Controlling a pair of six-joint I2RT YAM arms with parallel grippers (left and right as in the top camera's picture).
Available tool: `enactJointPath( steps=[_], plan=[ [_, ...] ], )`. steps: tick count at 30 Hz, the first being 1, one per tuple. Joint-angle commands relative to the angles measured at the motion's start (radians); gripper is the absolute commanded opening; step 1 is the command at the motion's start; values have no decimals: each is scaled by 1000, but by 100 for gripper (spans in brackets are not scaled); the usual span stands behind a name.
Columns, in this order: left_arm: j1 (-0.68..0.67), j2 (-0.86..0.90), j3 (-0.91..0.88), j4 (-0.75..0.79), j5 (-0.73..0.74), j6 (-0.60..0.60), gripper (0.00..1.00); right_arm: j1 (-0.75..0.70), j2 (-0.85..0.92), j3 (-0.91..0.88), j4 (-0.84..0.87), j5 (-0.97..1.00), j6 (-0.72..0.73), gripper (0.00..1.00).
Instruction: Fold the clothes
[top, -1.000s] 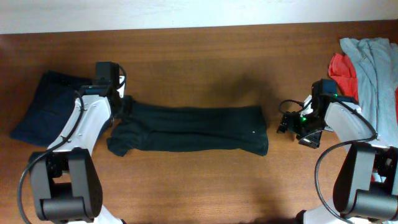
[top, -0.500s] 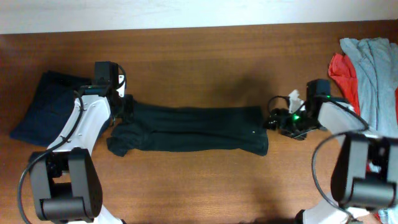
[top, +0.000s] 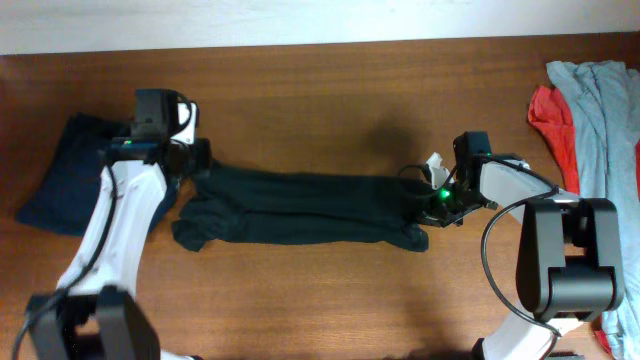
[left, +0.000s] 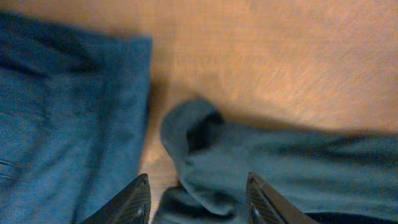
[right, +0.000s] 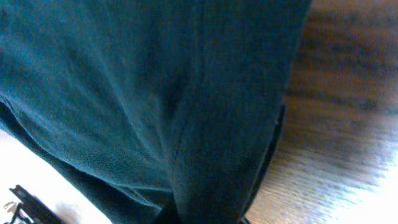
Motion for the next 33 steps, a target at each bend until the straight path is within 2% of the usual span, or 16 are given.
enactJointPath(
  steps=[1,8,13,18,22,26,33],
  plan=[
    [2,-85,24,11,11,24,50,-57,-26,14,-43,72,-5,4],
    [2,-146,24,13,14,23,50,-228,-140,204,-252,340,21,4],
    [2,-148,24,12,16,23,50,-243,-145,296,-322,285,20,4],
    [2,-148,24,12,16,23,50,-151,-145,324,-356,246,22,4],
    [2,-148,24,11,16,23,49,-45,-145,324,-347,211,80,4],
    [2,-148,24,10,16,23,50,113,-132,324,-267,217,162,4],
    [2,-148,24,-7,16,23,50,264,-79,323,-150,249,266,4]
  ],
)
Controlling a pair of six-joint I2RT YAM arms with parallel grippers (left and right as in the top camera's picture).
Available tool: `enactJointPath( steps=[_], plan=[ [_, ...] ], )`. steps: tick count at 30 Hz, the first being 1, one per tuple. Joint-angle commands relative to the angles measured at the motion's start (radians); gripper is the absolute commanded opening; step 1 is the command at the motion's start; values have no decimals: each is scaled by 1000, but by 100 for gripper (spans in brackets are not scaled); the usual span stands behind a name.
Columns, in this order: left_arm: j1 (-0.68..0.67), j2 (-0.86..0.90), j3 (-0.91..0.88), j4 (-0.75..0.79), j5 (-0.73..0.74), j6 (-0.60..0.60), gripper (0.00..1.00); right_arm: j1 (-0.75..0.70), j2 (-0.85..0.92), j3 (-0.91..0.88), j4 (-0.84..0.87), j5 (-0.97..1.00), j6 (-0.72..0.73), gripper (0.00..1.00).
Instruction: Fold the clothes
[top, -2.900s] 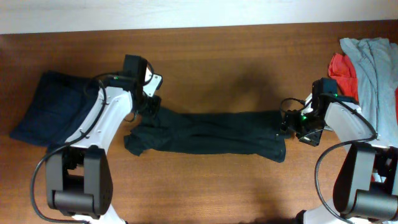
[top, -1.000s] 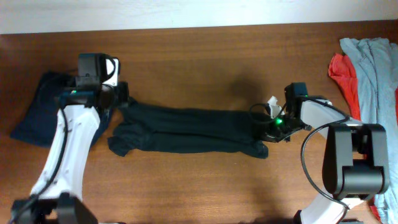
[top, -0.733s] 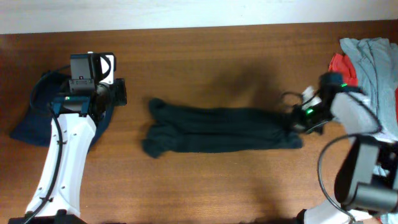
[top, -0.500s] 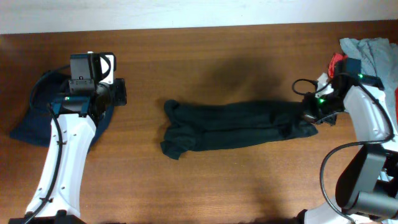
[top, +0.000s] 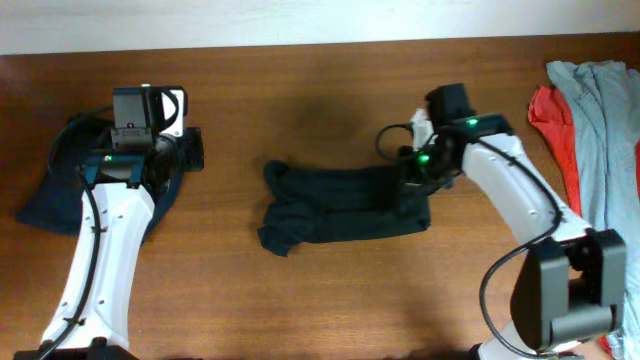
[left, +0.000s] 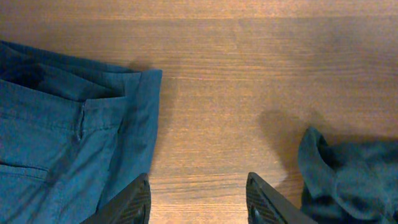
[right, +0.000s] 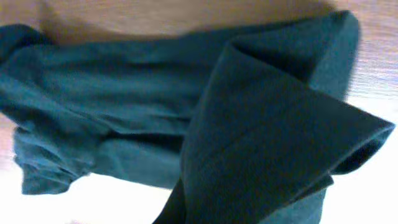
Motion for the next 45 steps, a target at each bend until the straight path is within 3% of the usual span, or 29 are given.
enactJointPath(
  steps=[1,11,12,14,16,21,25,31,38,45],
  plan=[
    [2,-23,16,0,11,19,49,67,50,16,50,11,71,4],
    [2,-23,16,0,11,19,49,177,98,16,164,-44,96,6],
    [2,-23,16,0,11,19,49,182,98,16,170,-45,96,14],
    [2,-23,16,0,11,19,51,180,98,16,171,-43,96,54],
    [2,-23,16,-2,12,19,60,161,98,16,164,-32,88,75],
    [2,-18,16,-20,52,19,65,49,96,17,113,-54,88,76],
    [2,40,15,-50,196,19,64,-48,96,17,48,-93,43,66],
    [2,220,8,-71,460,19,65,-117,96,17,-14,-89,24,74],
    [-25,458,8,-37,708,19,68,-143,96,16,-32,-89,-13,75],
    [-129,562,8,-10,750,19,68,-143,96,16,-43,-88,-21,75]
  ],
)
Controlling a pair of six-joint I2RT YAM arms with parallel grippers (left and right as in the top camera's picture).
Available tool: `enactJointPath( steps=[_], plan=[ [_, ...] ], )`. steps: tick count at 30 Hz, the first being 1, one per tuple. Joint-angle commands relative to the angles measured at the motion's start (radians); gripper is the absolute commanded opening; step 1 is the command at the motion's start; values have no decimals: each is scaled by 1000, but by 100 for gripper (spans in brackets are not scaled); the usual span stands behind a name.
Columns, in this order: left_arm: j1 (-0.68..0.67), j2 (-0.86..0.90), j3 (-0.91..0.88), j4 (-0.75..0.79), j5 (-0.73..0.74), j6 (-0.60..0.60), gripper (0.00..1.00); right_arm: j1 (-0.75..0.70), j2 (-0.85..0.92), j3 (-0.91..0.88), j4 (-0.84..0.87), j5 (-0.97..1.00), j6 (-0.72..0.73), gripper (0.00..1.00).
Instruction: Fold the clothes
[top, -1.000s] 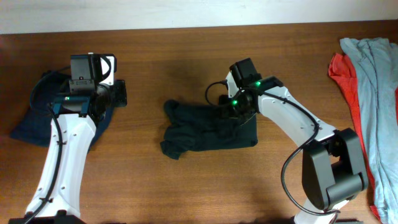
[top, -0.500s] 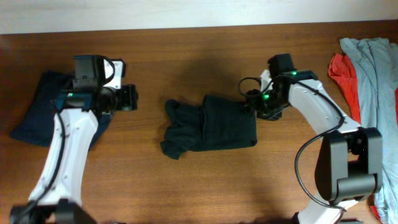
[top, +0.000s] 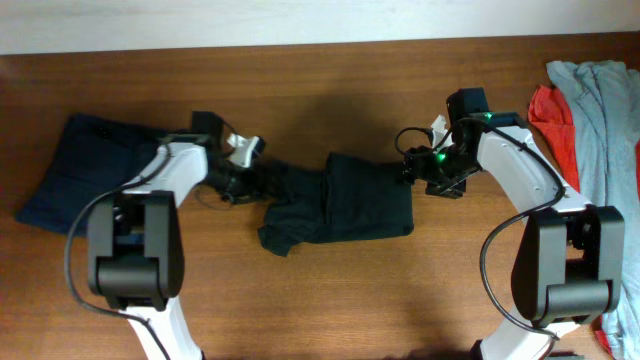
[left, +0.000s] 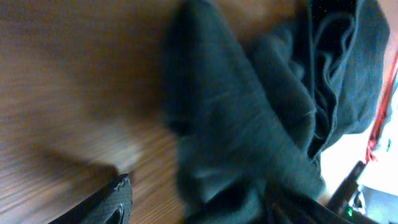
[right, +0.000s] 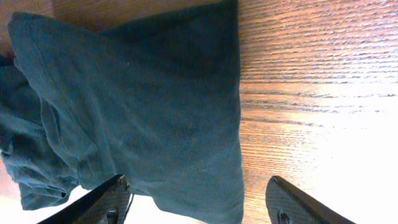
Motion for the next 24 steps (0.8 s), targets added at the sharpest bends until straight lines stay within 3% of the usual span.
enactJointPath(
  steps=[1,3,6,7,11,16,24],
  plan=[
    [-81,17,5,14,70,13,67,-4,2,16,-7,-9,-15,75],
    [-103,17,5,19,67,13,57,-4,2,16,-8,-9,-15,75],
    [-114,15,6,7,56,12,9,-4,2,16,-12,-9,-15,75],
    [-111,14,7,0,56,12,1,-4,2,16,-15,-9,-15,75],
    [-72,-2,50,-94,20,12,1,-4,2,16,-25,-9,-62,75],
    [-30,-68,221,-314,-217,32,1,3,2,14,-24,-9,-68,74],
    [-103,-109,425,-449,-395,32,4,47,4,-56,34,-9,-64,69]
  ],
)
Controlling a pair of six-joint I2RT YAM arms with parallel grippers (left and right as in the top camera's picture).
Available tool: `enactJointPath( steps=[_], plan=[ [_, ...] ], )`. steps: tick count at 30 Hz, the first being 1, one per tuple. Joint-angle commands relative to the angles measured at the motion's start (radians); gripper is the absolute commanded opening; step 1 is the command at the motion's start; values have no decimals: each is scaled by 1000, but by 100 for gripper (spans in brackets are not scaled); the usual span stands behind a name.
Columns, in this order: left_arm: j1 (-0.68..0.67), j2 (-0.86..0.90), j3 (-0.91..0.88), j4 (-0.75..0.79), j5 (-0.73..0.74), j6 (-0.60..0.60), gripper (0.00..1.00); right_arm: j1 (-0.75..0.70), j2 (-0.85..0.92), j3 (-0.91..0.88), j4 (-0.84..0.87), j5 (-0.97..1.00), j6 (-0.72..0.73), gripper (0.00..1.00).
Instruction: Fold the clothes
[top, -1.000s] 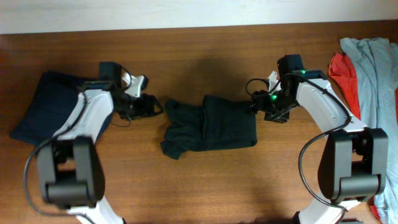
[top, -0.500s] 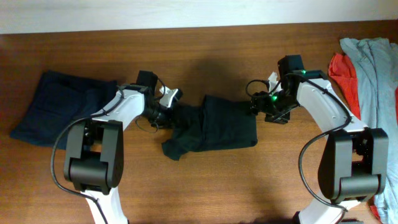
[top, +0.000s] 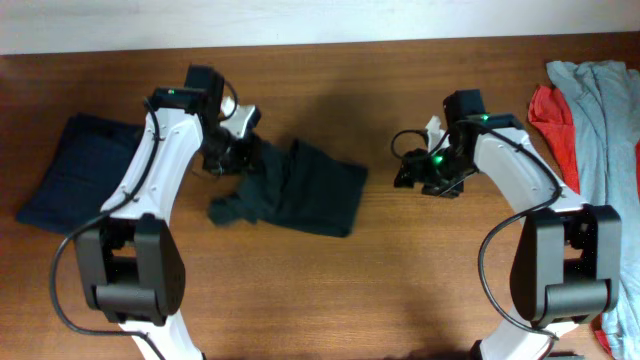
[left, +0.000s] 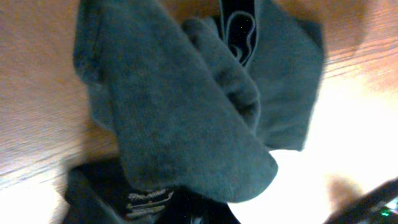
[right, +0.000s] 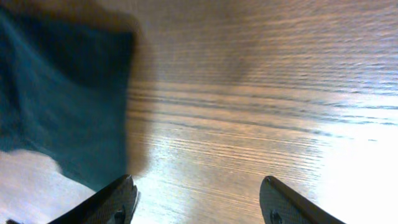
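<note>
The dark green garment (top: 300, 195) lies folded and skewed at the table's middle left, bunched at its left end. My left gripper (top: 232, 155) is shut on that bunched end. In the left wrist view the green cloth (left: 186, 112) drapes over the jaws and hides the fingers. My right gripper (top: 410, 172) is open over bare wood to the right of the garment, apart from it. In its wrist view the right gripper (right: 199, 199) has both fingers spread wide, and the garment's edge (right: 62, 112) shows at the left.
A folded dark navy garment (top: 70, 170) lies at the far left beside the left arm. A pile with a red garment (top: 550, 125) and a grey garment (top: 600, 130) sits at the right edge. The wooden table (top: 400, 300) is bare along the front.
The green garment has shifted left and turned, its left end now bunched in my left gripper. It no longer lies under my open right gripper, which has barely moved.
First the garment lay stretched long, right gripper shut on its right end, left gripper open at its left end. Then the right held that end folded over leftward while the left was over the navy garment. Later the garment lay halved, right open; now the left holds it.
</note>
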Motion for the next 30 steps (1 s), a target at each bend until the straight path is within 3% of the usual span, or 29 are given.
enactJointPath(
  steps=[1,9,16,20,24,30],
  plan=[
    [-89,-35,65,-26,-127,18,4,32,4,-51,18,-10,-8,68],
    [-298,-30,65,30,-274,-119,6,31,4,-75,37,-10,-1,69],
    [-423,30,64,90,-400,-196,27,31,4,-75,28,-10,-1,69],
    [-438,76,64,129,-411,-199,36,31,4,-75,21,-10,-1,68],
    [-431,76,71,118,-445,-198,37,31,4,-75,9,-19,-11,69],
    [-351,75,98,77,-497,-199,44,41,3,-75,36,-192,-170,70]
  ],
)
